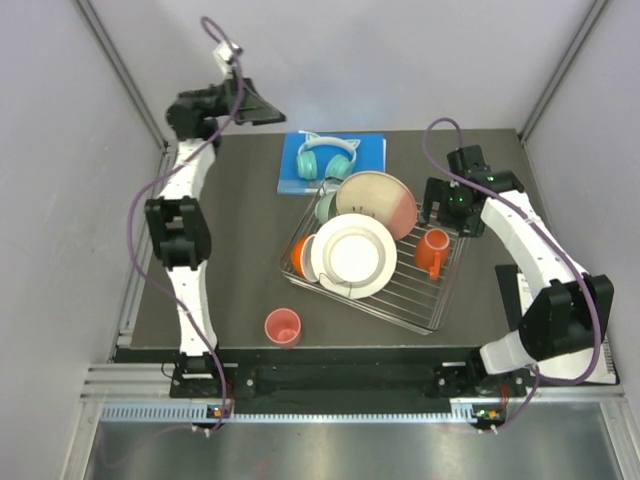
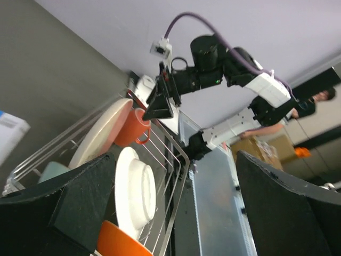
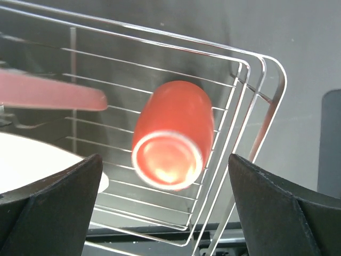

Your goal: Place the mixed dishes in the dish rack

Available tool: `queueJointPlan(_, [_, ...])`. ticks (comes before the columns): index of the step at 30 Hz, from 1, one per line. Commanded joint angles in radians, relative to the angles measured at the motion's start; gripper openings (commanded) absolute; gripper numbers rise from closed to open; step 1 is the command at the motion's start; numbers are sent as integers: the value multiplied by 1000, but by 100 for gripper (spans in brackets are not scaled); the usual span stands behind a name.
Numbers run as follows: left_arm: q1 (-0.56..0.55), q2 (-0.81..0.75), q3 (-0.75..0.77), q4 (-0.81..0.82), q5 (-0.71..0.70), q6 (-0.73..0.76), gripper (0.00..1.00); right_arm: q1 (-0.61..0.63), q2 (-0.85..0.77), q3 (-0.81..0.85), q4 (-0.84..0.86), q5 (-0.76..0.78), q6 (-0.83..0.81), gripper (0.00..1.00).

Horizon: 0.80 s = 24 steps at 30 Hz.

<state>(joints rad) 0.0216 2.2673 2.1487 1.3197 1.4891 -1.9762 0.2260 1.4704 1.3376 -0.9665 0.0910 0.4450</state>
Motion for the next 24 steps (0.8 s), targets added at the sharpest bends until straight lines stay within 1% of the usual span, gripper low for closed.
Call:
queueJointPlan(1, [-141,55,135,236,209,0,99,-5,-134,58,35,-69,-35,100])
queueJointPlan(2, [-166,52,236,230,206,19,99,-7,-163,54,82,-142,-41,100])
queueJointPlan(3, [-179,25,281,88,206,77,99,-7,-191,48,116,-180,-46,100])
queueJointPlan(4, [-195,6,321,31,203,202,99,-5,-247,26,156,-218,-46,100])
queueJointPlan(5, [-227,-12,411,-44,198,285,99,-4,-271,22,185,-293,-42,100])
queueJointPlan(6, [-236,-62,436,-273,191,404,99,-5,-291,18,230,-315,-22,100])
queueJointPlan(7, [-242,-99,441,-512,175,771,99,-4,-306,37,235,-342,-14,100])
queueJointPlan(8, [-244,-141,429,-724,108,966,99,-5,-305,58,230,-350,-11,100])
queueJointPlan(9, [-249,-252,372,-820,76,1067,99,-4,-302,84,212,-350,-12,100])
queueJointPlan(10, [-249,-322,133,-593,62,1038,99,-4,-297,134,206,-350,-12,100])
queueJointPlan(11, [-259,-377,50,-412,-16,1007,99,-2,-297,155,206,-349,-8,100])
queueJointPlan(12, [-278,-353,56,-305,-16,999,99,-2,-295,173,203,-350,-3,99])
queueJointPlan(13, [-301,-303,235,-640,-38,1274,99,-2,-289,205,198,-350,-3,100])
queueJointPlan(14, [-311,-255,338,-997,-140,1497,99,-1,-288,218,196,-352,4,100])
queueJointPlan(15, [-321,-192,429,-1244,-475,1706,99,3,-286,224,199,-356,8,100])
queueJointPlan(16, [-343,-186,459,-1392,-581,2185,99,6,-289,229,209,-359,9,100])
queueJointPlan(17, [-397,-198,389,-1463,-702,2387,99,13,-291,227,209,-359,11,100])
queueJointPlan(18, [-432,-271,272,-1386,-1047,2544,99,13,-294,221,213,-358,9,100])
queueJointPlan(19, [-462,-310,5,-1210,-1178,2769,99,15,-303,207,219,-359,8,100])
queueJointPlan(20, [-497,-327,-60,-1065,-1290,2847,99,15,-308,199,221,-358,3,99])
queueJointPlan(21, [-508,-328,-70,-1138,-1373,2889,99,13,-314,192,224,-355,-2,100])
queueJointPlan(22, [-511,-330,-20,-1245,-1458,2802,99,16,-320,180,224,-346,-5,100])
queueJointPlan(23, [-481,-341,-4,-1465,-1455,2703,99,15,-321,173,227,-346,-11,100])
queueJointPlan(24, [-457,-383,-10,-1544,-1434,2606,99,16,-323,167,226,-347,-17,99])
